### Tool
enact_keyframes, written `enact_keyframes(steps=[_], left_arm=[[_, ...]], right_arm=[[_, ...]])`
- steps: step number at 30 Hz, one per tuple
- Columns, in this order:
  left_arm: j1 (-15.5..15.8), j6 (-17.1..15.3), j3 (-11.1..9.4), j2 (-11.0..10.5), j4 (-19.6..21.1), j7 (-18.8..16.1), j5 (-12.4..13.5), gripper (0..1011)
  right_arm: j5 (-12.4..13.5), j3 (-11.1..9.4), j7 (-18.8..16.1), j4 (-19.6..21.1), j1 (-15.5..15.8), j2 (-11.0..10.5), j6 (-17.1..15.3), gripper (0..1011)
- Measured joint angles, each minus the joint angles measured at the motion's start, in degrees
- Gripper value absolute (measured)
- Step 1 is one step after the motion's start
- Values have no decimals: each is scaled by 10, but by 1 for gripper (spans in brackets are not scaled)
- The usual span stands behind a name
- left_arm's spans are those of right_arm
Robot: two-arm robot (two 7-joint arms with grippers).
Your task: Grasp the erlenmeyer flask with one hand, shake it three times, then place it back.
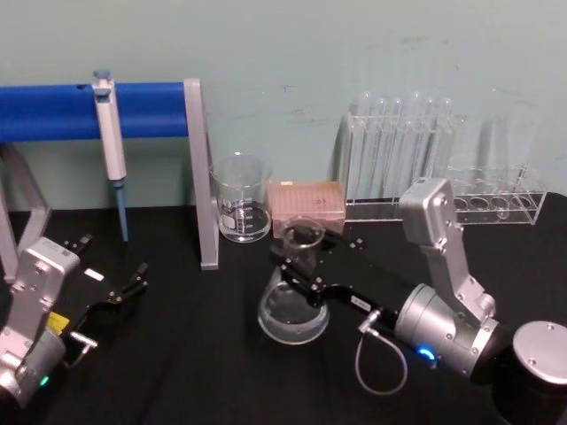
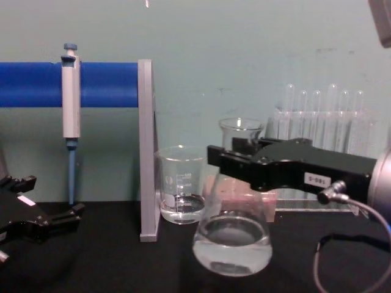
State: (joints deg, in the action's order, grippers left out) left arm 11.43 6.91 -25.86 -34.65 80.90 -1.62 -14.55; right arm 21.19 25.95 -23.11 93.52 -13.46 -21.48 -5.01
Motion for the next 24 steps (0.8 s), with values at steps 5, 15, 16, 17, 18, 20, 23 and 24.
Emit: enact_keyframes(steps=[5,15,16,17,18,20,23,24], left_arm=[[0,0,0,0,0,0,0,1001],[0,0,0,0,0,0,0,1001],[0,0,0,0,0,0,0,1001],[0,0,0,0,0,0,0,1001],[0,0,0,0,0,0,0,1001],[0,0,0,0,0,0,0,1001],[0,0,0,0,0,0,0,1001],[0,0,0,0,0,0,0,1001]], right_arm=[[-7,-15,16,-1,4,-3,2,451],[-23,-43,41,-2,13,-5,4,451],[-24,-45,42,-3,14,-5,4,451],[-26,-48,44,-3,14,-4,4,451],[-28,-53,47,-3,16,-4,4,451],[-30,-58,51,-3,18,-4,4,451],[-34,-66,56,-2,21,-2,4,451],[-36,-68,58,-2,22,-2,4,451]])
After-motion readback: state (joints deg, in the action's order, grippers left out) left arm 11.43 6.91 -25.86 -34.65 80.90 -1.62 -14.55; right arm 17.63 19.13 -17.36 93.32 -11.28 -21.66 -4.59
